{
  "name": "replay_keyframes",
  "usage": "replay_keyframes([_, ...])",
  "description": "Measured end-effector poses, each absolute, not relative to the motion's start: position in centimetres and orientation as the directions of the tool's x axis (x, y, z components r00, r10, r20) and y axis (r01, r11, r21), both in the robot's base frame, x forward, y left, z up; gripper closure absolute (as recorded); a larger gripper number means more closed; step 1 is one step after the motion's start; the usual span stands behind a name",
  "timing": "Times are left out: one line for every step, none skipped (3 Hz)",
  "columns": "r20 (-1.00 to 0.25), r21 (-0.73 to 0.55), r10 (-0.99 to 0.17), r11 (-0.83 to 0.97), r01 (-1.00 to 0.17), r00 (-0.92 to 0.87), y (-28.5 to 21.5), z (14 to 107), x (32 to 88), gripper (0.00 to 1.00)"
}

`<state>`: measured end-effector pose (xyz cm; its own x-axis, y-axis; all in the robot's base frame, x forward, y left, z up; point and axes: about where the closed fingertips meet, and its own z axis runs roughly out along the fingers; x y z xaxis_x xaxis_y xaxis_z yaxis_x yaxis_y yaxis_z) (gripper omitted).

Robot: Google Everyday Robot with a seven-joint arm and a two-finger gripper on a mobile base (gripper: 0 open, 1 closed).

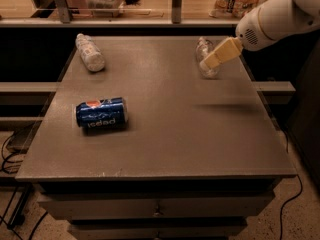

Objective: Move water bottle near blue plastic bottle

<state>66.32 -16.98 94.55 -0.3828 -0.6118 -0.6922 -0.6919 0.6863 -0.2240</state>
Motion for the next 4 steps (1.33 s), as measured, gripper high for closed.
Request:
replay_keyframes([-0.719,-0.153,-0.531,0.751,-0.643,-0.449,-17.0,92.3,69.5,0.0])
replay_keyframes([-0.734,-0.074,-0.466,0.778,-0.624,-0.494,-16.1,90.1,71.8,0.0])
replay_keyframes([-0.738,0.0,-0.415,0.788,-0.615,-0.532,-14.9,88.1,73.2,0.18])
replay_keyframes([-0.734,0.046,-0.385,0.794,-0.606,-0.56,-14.3,86.7,73.9,0.41])
